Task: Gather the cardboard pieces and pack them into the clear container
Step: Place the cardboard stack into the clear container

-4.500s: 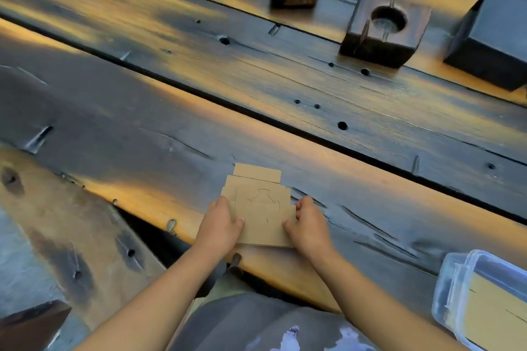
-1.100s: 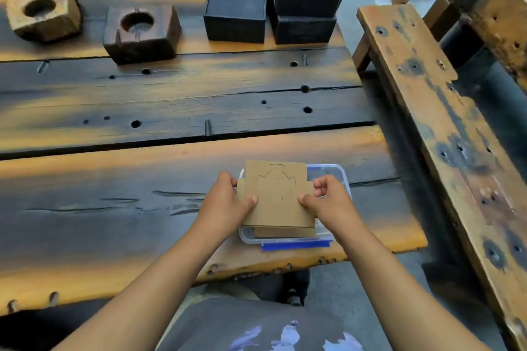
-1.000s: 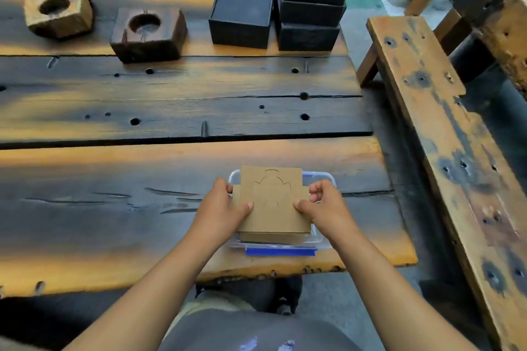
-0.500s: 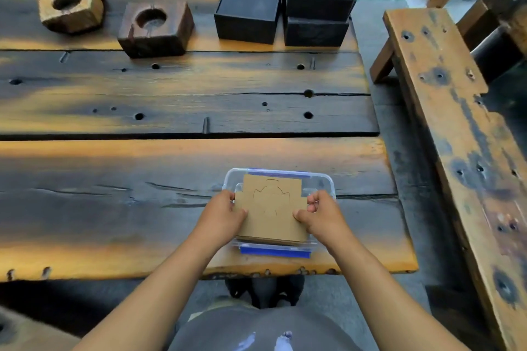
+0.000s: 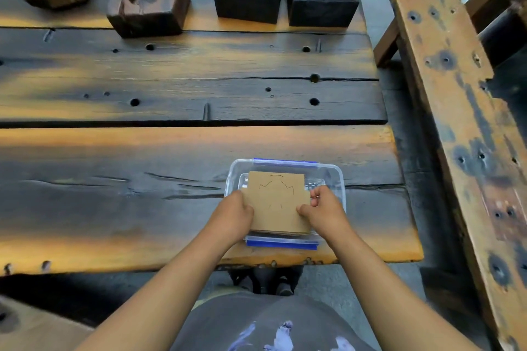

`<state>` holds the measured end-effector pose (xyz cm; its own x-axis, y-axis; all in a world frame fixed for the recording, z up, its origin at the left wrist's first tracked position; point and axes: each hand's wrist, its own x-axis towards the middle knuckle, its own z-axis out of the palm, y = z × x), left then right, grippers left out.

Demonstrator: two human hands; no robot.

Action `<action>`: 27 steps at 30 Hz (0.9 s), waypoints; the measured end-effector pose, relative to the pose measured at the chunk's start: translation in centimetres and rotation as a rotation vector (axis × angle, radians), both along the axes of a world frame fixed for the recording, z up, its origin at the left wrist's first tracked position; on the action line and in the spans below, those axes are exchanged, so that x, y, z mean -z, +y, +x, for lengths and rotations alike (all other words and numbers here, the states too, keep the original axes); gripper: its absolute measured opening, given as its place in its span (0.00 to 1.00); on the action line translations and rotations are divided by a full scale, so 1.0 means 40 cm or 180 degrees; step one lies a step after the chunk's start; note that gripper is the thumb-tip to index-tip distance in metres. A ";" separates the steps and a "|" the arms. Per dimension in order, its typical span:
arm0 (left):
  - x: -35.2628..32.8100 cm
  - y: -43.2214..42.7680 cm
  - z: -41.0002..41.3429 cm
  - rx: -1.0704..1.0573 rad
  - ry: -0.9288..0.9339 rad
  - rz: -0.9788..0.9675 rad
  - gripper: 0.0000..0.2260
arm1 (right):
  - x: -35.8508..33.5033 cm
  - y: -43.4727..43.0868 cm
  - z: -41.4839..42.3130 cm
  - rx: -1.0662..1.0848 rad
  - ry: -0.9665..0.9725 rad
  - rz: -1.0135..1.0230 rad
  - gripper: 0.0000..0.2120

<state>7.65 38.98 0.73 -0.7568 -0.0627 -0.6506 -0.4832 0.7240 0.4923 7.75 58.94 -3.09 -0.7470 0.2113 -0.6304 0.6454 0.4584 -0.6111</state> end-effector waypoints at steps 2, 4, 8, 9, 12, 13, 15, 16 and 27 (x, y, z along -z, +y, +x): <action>0.003 0.008 -0.001 0.0069 -0.0100 -0.0006 0.09 | 0.005 0.002 -0.001 -0.0029 -0.0016 0.0035 0.12; 0.003 0.017 -0.005 0.0103 -0.0184 -0.0023 0.09 | 0.011 0.004 0.000 -0.0078 -0.0047 0.0071 0.12; 0.009 0.030 -0.009 0.0125 -0.0364 0.0020 0.11 | 0.023 0.001 0.000 -0.0120 -0.0126 0.0090 0.12; 0.011 0.031 -0.010 0.0149 -0.0427 0.0037 0.11 | 0.027 0.000 0.001 -0.0147 -0.0144 0.0116 0.13; 0.016 0.032 -0.015 0.0145 -0.0621 0.0088 0.14 | 0.036 0.001 0.005 -0.0221 -0.0238 0.0154 0.12; 0.017 0.031 -0.016 0.0109 -0.0649 0.0113 0.15 | 0.039 0.002 0.007 -0.0235 -0.0264 0.0160 0.12; 0.021 0.029 -0.019 0.0008 -0.0678 0.0170 0.14 | 0.044 0.004 0.013 -0.0253 -0.0315 0.0153 0.11; 0.022 0.028 -0.019 -0.0039 -0.0685 0.0200 0.14 | 0.047 0.005 0.015 -0.0249 -0.0337 0.0138 0.10; 0.042 0.018 -0.010 -0.0540 -0.0845 0.0640 0.13 | 0.059 0.002 0.022 -0.0328 -0.0434 0.0078 0.07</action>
<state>7.23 39.68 -0.94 -0.5500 -0.0237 -0.8348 -0.7179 0.5242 0.4581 8.62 59.02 -5.43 -0.6734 0.1545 -0.7230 0.6704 0.5400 -0.5090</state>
